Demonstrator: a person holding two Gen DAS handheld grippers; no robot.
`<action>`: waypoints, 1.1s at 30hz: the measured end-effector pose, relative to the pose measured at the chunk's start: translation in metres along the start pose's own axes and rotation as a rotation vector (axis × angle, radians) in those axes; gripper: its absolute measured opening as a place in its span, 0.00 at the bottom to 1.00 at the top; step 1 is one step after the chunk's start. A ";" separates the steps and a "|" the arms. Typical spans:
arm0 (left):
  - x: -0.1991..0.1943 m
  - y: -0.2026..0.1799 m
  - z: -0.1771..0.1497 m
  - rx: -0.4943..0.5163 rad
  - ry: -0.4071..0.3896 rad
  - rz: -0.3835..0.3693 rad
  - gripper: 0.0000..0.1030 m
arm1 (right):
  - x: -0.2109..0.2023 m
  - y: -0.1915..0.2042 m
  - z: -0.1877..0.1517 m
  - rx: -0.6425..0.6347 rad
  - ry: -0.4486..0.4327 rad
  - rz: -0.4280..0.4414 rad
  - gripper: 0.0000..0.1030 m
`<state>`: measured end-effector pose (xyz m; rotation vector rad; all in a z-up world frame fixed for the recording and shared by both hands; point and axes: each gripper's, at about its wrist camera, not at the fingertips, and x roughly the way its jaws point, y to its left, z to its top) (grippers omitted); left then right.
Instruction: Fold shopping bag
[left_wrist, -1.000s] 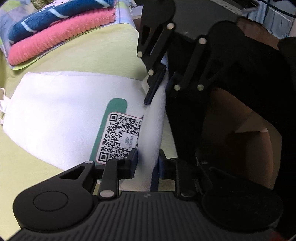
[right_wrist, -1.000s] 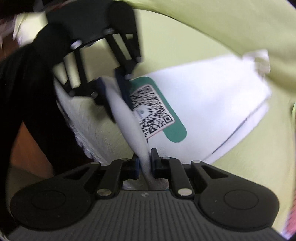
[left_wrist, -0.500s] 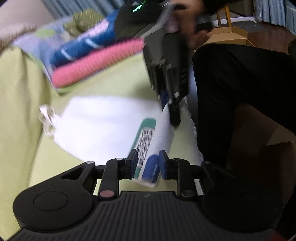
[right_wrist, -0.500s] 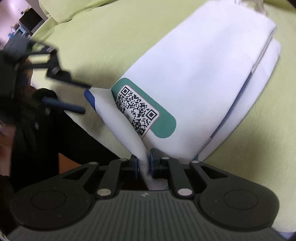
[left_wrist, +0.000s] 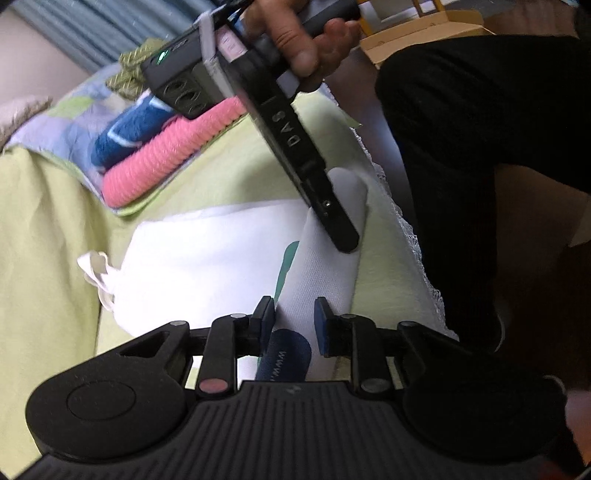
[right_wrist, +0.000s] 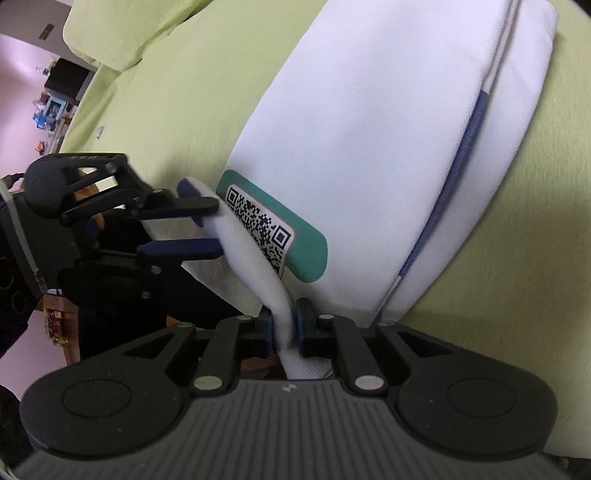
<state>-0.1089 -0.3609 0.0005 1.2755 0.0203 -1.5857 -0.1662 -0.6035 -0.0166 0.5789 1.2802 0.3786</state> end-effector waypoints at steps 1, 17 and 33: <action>0.003 0.002 0.001 -0.011 0.004 -0.004 0.27 | 0.001 -0.003 0.000 0.005 -0.010 0.004 0.07; 0.021 0.024 0.003 -0.221 0.094 -0.033 0.25 | -0.032 0.011 -0.030 -0.066 -0.382 -0.245 0.15; 0.030 0.050 -0.007 -0.365 0.071 -0.119 0.25 | 0.003 0.114 -0.128 -0.743 -0.456 -0.788 0.20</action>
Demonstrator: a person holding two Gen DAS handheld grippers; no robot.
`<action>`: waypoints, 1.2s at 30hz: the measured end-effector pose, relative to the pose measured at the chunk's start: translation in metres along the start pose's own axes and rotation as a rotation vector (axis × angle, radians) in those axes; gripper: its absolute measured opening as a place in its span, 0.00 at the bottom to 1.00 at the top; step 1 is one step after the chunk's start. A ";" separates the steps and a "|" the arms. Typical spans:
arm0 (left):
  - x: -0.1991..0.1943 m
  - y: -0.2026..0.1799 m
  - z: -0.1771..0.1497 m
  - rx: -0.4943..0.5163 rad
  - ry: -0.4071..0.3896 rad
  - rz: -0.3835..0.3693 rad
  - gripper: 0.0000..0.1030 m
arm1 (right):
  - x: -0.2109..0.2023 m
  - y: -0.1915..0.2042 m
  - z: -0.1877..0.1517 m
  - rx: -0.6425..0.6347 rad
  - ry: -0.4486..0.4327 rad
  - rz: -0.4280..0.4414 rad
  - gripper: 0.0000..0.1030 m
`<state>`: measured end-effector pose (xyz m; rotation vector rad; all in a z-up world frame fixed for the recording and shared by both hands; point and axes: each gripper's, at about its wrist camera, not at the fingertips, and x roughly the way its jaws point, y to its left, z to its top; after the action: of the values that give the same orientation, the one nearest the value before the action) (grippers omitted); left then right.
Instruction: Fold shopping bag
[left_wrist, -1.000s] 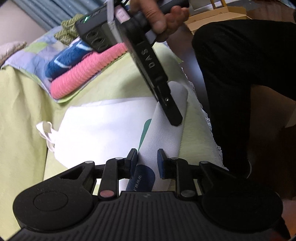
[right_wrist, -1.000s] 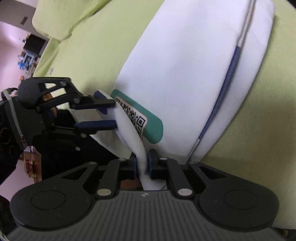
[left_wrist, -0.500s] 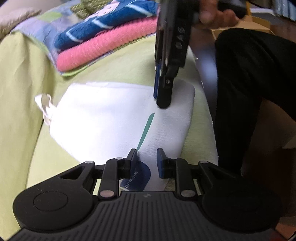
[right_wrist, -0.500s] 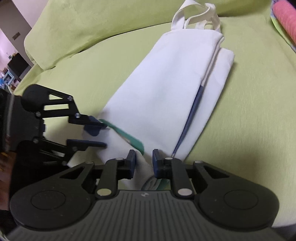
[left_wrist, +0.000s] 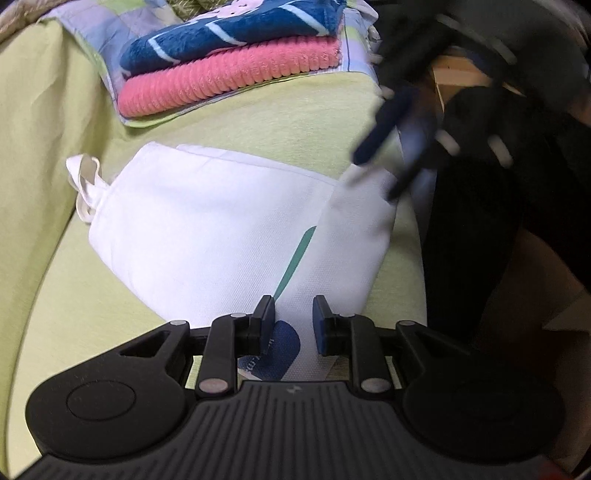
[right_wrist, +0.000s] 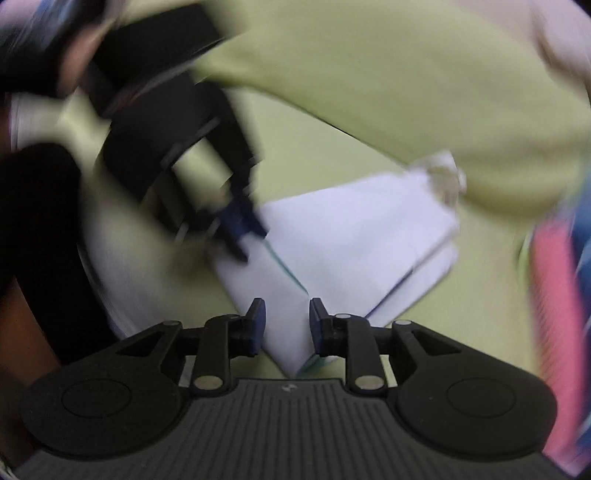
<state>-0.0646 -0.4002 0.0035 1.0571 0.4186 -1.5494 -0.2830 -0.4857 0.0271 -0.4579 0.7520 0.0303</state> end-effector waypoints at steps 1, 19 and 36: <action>0.000 0.003 0.000 -0.010 0.000 -0.012 0.25 | 0.004 0.011 -0.002 -0.079 0.017 -0.023 0.21; -0.015 -0.004 -0.010 0.095 -0.074 0.024 0.34 | 0.045 0.042 -0.005 -0.384 0.077 -0.081 0.27; 0.009 -0.033 -0.007 0.443 0.098 0.094 0.42 | 0.046 -0.026 0.008 -0.035 0.117 0.163 0.25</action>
<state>-0.0912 -0.3907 -0.0168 1.4752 0.0868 -1.5455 -0.2390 -0.5118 0.0123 -0.4334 0.9036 0.1700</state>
